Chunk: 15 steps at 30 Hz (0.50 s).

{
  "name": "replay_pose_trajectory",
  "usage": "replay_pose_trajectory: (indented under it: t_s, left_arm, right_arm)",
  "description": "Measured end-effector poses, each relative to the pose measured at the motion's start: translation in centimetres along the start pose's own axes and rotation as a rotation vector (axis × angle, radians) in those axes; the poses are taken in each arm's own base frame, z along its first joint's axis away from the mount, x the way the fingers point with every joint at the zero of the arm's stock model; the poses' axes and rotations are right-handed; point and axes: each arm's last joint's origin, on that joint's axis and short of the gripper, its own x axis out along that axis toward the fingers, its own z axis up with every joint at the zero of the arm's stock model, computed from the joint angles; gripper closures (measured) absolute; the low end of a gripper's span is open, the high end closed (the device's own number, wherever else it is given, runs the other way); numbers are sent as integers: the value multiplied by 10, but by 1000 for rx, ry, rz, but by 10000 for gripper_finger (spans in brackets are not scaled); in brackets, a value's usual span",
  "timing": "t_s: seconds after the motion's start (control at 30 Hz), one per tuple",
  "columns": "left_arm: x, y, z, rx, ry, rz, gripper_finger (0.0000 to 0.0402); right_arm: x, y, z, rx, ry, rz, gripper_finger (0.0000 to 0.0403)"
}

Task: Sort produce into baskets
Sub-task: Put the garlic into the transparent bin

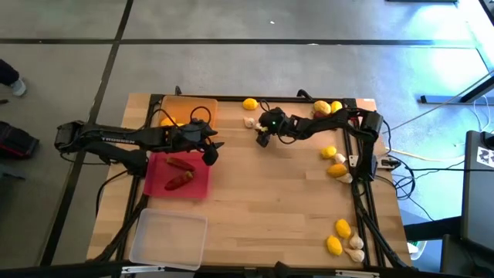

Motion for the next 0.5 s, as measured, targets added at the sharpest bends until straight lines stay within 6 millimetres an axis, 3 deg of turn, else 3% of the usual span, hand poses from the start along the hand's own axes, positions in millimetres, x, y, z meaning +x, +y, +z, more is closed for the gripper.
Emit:
replay_pose_trajectory:
  t_s: [0.5]
  left_arm:
    - [0,0,0,-2,0,0,153]
  right_arm:
    - [0,1,0,-30,4,0,332]
